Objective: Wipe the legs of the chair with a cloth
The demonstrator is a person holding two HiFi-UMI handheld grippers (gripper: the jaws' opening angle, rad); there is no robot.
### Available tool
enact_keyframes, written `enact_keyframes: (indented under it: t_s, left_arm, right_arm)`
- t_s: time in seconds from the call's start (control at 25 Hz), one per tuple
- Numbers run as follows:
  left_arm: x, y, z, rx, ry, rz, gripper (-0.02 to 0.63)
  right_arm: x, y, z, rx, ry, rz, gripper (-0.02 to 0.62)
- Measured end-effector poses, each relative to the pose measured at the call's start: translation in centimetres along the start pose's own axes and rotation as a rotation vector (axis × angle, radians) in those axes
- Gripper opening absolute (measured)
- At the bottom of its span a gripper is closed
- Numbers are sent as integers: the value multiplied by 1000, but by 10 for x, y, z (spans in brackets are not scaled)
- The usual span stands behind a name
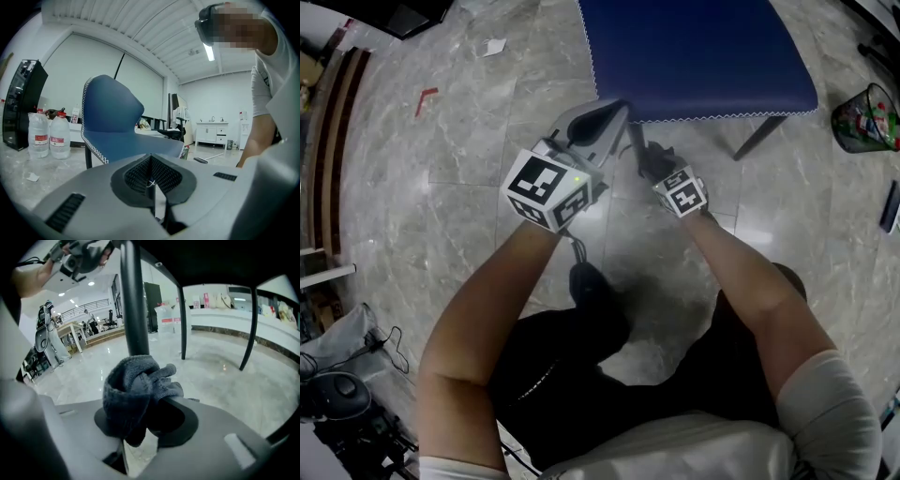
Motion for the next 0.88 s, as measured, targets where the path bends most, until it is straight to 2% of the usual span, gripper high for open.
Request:
enact_keyframes:
  t_s: [0.12, 0.24, 0.36, 0.48, 0.64, 0.76, 0.88]
  left_arm:
    - [-1, -1, -1, 9, -2, -7, 6]
    - [-4, -2, 1, 4, 4, -5, 6]
    - [-4, -2, 3, 15, 14, 10, 6]
    - [-3, -3, 4, 16, 23, 15, 6]
    - [-3, -2, 4, 10, 22, 18, 6]
    - [-2, -2, 4, 15, 23, 18, 6]
    - [-1, -2, 5, 25, 19, 15, 6]
  right_arm:
    - [7, -1, 1, 22, -4, -47, 129]
    - [-9, 13, -10, -11, -2, -21, 127]
    - [-43, 48, -19, -73, 12, 95, 127]
    - [-91, 100, -34, -148, 28, 265, 126]
    - [-132, 144, -46, -160, 43, 441, 126]
    - [-123, 136, -41, -126, 47, 481, 129]
    - [-106, 115, -36, -128, 28, 454, 132]
Point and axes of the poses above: the fingertips, and each gripper's own axes: x forward along the fingers, z to its right, y out of its top, the point moved 7 cm from there along -x, backward along the fingers, and after that the axes turned 8 degrees about x, right-handed, at the moved point
